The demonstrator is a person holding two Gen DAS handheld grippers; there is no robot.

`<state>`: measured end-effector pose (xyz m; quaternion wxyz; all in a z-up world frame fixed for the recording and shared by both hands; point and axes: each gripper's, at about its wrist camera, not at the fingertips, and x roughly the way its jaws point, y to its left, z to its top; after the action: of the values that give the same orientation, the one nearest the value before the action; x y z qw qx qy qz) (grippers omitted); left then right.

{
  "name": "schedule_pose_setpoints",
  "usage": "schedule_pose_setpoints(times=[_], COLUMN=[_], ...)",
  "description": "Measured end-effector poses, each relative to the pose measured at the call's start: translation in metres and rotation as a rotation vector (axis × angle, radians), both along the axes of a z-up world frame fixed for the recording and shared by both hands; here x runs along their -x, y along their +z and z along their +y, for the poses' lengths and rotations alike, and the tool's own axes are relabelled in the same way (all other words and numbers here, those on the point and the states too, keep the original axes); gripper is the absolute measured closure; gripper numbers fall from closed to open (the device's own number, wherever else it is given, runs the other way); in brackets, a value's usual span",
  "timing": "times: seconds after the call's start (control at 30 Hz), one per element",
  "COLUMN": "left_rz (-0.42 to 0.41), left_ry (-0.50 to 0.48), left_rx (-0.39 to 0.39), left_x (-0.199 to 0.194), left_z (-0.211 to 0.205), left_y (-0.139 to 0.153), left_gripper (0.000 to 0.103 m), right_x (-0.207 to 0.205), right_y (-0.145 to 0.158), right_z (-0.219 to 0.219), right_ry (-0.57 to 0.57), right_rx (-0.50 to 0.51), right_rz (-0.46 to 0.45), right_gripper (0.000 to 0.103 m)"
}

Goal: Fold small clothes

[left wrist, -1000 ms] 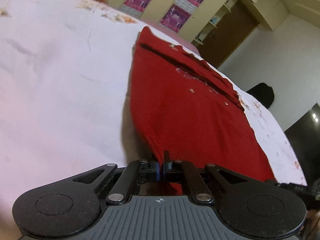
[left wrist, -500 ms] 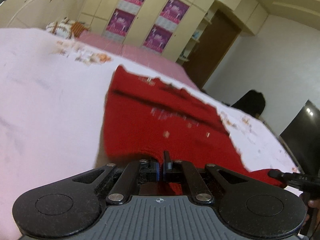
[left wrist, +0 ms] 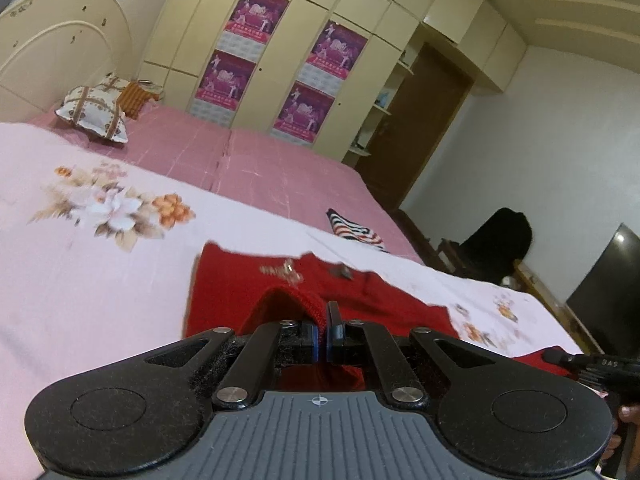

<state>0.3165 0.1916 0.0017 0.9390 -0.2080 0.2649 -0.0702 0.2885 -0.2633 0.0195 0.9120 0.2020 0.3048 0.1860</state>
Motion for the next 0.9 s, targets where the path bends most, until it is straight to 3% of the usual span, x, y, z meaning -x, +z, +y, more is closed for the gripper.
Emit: schedule_pose_setpoints(times=[0.27,0.5,0.57,0.63,0.67,0.7,0.73,0.77,0.8,0.87,0.9], left_rz=[0.087,0.184,0.188,0.186,0.187,0.173,0.145,0.108,0.096,0.103,0.115], left_ry=[0.006,0.005,0.016,0.023,0.032,0.04,0.061,0.082,0.079,0.062,0.056], left_rx=[0.019,0.037,0.058,0.102,0.108,0.106,0.081,0.041,0.023,0.014,-0.019], left_x=[-0.112,-0.172,-0.182,-0.189,-0.192,-0.192,-0.191,-0.188,-0.19,-0.192,-0.195], left_z=[0.007,0.011,0.013,0.014,0.014,0.013,0.011,0.008,0.009,0.01,0.009], left_y=[-0.03,-0.073,-0.082,-0.089,-0.091,-0.092,-0.091,-0.089,-0.088,-0.089,-0.089], left_gripper=[0.1,0.1,0.1,0.098,0.089,0.054,0.017,0.01,0.01,0.015,0.027], right_x=[-0.1,-0.166,-0.181,-0.195,-0.2,-0.203,-0.205,-0.206,-0.205,-0.204,-0.202], right_y=[-0.033,-0.076,-0.089,-0.101,-0.106,-0.109,-0.111,-0.111,-0.11,-0.105,-0.103], right_z=[-0.001,-0.005,-0.005,-0.004,-0.004,-0.003,-0.003,-0.002,-0.001,0.003,0.004], right_ry=[-0.041,-0.046,-0.056,-0.052,-0.051,-0.054,-0.056,-0.052,-0.047,-0.042,-0.034], right_rx=[-0.069,-0.115,-0.124,-0.139,-0.153,-0.158,-0.161,-0.168,-0.172,-0.15,-0.136], right_rz=[0.061,0.159,0.179,0.2,0.201,0.194,0.185,0.17,0.145,0.11,0.094], right_gripper=[0.097,0.097,0.094,0.083,0.08,0.073,0.058,0.049,0.037,0.035,0.036])
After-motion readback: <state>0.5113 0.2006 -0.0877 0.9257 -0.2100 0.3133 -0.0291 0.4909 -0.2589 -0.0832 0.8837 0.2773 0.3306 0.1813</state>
